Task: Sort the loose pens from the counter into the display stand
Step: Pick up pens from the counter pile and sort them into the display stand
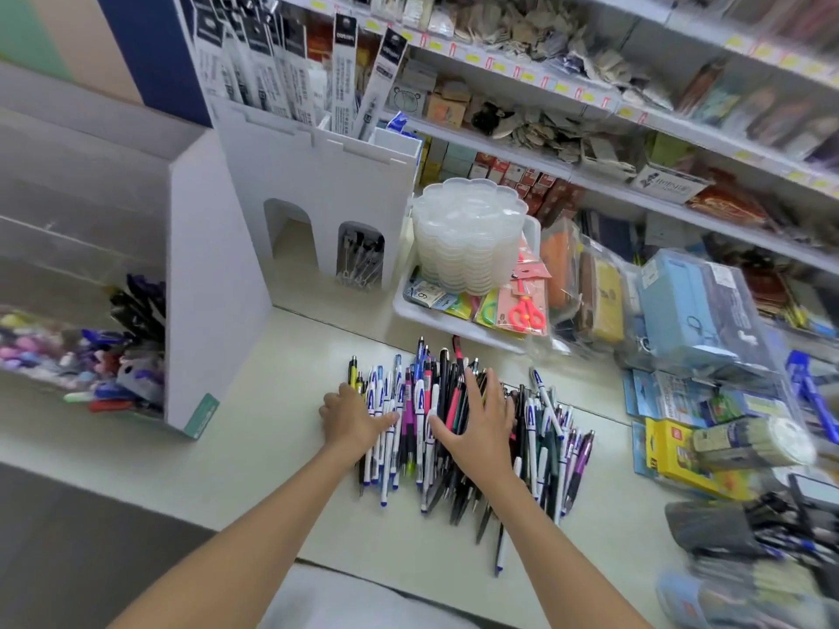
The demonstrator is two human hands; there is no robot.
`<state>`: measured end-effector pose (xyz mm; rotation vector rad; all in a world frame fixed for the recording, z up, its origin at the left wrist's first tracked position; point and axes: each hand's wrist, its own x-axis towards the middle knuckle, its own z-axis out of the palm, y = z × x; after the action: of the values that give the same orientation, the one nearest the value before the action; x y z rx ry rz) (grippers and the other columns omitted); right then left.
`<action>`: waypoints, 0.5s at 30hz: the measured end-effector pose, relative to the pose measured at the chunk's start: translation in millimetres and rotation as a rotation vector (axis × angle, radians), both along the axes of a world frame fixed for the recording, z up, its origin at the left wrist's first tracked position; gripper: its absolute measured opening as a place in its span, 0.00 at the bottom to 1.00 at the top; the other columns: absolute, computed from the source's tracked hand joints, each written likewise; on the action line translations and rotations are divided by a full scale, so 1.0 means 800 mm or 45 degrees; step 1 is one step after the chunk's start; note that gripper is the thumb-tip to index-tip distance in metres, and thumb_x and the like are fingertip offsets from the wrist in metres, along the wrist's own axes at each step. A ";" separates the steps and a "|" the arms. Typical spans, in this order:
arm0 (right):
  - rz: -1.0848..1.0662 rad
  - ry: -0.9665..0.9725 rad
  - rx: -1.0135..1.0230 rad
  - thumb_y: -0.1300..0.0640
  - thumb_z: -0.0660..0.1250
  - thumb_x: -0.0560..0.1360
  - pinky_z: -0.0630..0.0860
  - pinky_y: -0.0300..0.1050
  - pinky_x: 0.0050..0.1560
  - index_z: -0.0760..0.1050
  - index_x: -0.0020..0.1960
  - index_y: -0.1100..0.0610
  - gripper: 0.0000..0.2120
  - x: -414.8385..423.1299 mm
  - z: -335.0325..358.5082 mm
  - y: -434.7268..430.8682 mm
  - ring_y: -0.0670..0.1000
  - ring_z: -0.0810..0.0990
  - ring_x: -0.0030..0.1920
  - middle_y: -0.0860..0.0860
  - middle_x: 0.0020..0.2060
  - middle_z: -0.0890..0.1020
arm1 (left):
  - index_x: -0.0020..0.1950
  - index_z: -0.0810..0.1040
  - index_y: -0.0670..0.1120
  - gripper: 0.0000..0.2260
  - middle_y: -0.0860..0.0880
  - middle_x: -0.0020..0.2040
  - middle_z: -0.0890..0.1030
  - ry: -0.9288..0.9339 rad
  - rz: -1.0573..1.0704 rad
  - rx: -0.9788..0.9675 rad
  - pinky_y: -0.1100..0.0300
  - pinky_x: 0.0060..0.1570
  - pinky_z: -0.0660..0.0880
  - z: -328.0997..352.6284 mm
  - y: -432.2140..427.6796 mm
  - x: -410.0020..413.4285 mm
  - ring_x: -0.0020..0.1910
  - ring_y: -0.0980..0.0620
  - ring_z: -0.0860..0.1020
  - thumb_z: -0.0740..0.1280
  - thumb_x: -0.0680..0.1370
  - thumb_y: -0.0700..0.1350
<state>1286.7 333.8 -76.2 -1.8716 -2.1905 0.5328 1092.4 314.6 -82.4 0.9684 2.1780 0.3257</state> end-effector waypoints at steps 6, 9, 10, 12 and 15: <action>-0.034 -0.080 0.049 0.31 0.62 0.72 0.39 0.56 0.77 0.47 0.80 0.45 0.44 -0.007 -0.005 -0.001 0.52 0.44 0.79 0.55 0.79 0.48 | 0.63 0.63 0.41 0.29 0.41 0.59 0.77 -0.120 -0.003 0.106 0.50 0.51 0.76 0.008 -0.001 0.013 0.55 0.41 0.78 0.75 0.73 0.50; -0.047 -0.103 0.054 0.29 0.59 0.71 0.40 0.57 0.77 0.47 0.80 0.44 0.44 -0.010 -0.007 -0.001 0.52 0.44 0.79 0.54 0.79 0.48 | 0.57 0.62 0.43 0.22 0.44 0.50 0.77 -0.175 0.018 0.141 0.53 0.44 0.75 0.011 -0.006 0.020 0.45 0.44 0.76 0.73 0.74 0.47; -0.050 -0.109 0.048 0.29 0.59 0.71 0.40 0.58 0.77 0.46 0.80 0.44 0.44 -0.009 -0.007 -0.001 0.52 0.44 0.79 0.54 0.79 0.47 | 0.56 0.62 0.44 0.21 0.46 0.49 0.76 -0.199 0.027 0.159 0.53 0.44 0.75 0.009 -0.007 0.020 0.44 0.45 0.76 0.73 0.74 0.47; -0.049 -0.111 0.032 0.29 0.59 0.71 0.40 0.58 0.77 0.45 0.80 0.43 0.44 -0.008 -0.008 -0.001 0.52 0.43 0.79 0.53 0.80 0.46 | 0.57 0.64 0.43 0.20 0.47 0.49 0.75 -0.241 0.036 0.174 0.54 0.44 0.74 0.006 -0.009 0.014 0.45 0.46 0.75 0.72 0.75 0.47; -0.038 -0.115 0.025 0.27 0.55 0.70 0.40 0.59 0.77 0.45 0.80 0.44 0.45 -0.006 -0.008 -0.001 0.52 0.42 0.79 0.54 0.80 0.46 | 0.56 0.70 0.41 0.16 0.48 0.47 0.76 -0.353 0.130 0.222 0.56 0.42 0.72 0.003 -0.010 0.000 0.43 0.47 0.75 0.72 0.75 0.45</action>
<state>1282.1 332.8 -82.6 -1.9508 -2.2114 0.4278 1092.5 306.4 -79.6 0.8500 1.9715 0.6679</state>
